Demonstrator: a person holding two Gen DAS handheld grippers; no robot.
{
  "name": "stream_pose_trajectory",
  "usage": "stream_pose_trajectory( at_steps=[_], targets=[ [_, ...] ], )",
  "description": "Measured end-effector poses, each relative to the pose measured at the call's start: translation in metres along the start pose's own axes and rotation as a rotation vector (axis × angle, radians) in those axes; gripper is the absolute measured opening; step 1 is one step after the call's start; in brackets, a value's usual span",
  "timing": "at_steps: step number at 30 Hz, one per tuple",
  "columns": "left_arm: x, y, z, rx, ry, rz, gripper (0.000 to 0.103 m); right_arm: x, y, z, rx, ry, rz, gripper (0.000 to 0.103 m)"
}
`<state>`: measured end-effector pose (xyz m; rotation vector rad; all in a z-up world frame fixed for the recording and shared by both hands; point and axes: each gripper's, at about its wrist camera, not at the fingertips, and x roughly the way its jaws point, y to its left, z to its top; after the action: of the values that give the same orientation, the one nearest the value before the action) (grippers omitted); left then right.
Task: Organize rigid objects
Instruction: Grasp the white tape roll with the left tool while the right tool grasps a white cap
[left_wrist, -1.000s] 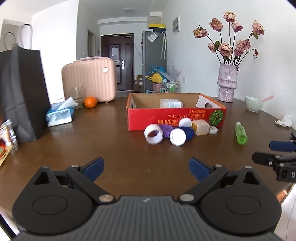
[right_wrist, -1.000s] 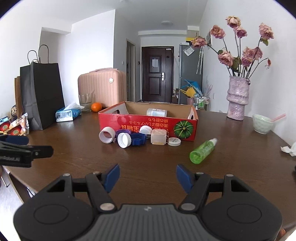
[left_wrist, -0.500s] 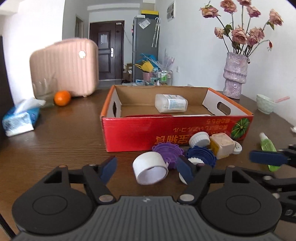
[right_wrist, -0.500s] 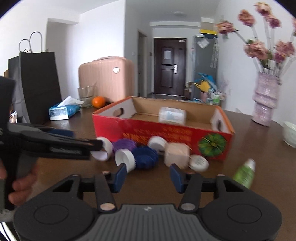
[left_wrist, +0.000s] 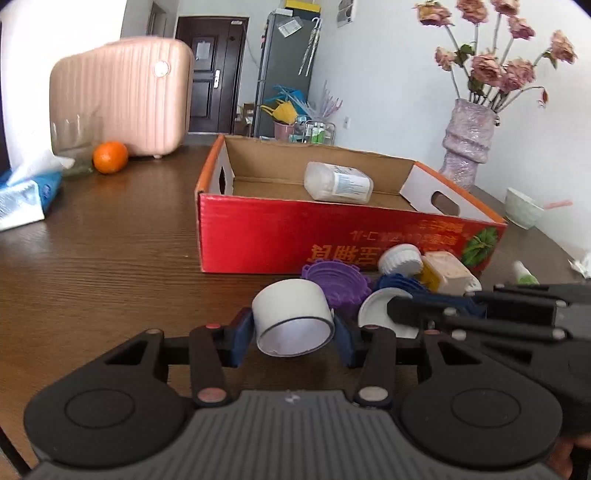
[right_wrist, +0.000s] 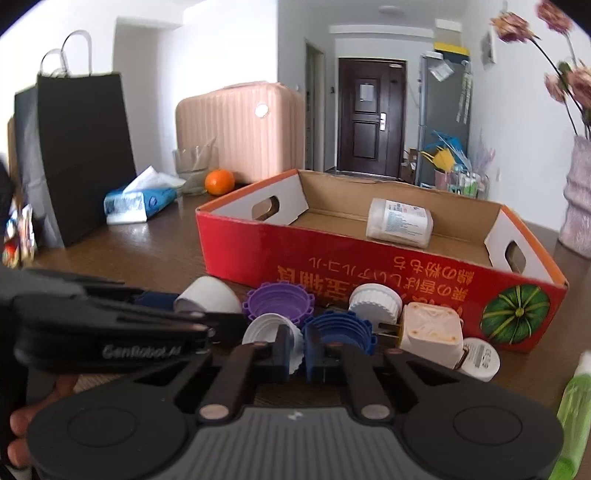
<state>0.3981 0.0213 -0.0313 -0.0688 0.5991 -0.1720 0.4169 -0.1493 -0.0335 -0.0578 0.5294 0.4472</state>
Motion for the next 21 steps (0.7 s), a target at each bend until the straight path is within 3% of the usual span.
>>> stream_pose_trajectory(
  at_steps=[3,8,11,15,18,21],
  targets=[
    [-0.032,-0.006,-0.011,0.042,0.012,-0.039,0.047,-0.024,-0.002,-0.007,0.022,-0.001,0.013,0.008],
    [-0.075,-0.021,-0.036,0.075,0.142,-0.207,0.047,-0.073,-0.016,-0.036,0.149,0.076,0.029,0.008],
    [-0.087,-0.037,-0.042,0.138,0.162,-0.245,0.047,-0.095,-0.023,-0.054,0.23,0.112,0.05,0.008],
    [-0.062,-0.054,-0.046,0.166,0.203,-0.195,0.052,-0.109,-0.023,-0.066,0.237,0.102,0.017,0.011],
    [-0.051,-0.06,-0.047,0.166,0.143,-0.105,0.075,-0.112,-0.032,-0.07,0.278,0.074,-0.054,0.016],
    [-0.056,-0.06,-0.049,0.172,0.11,-0.113,0.082,-0.123,-0.04,-0.073,0.28,0.035,-0.103,0.02]
  ],
)
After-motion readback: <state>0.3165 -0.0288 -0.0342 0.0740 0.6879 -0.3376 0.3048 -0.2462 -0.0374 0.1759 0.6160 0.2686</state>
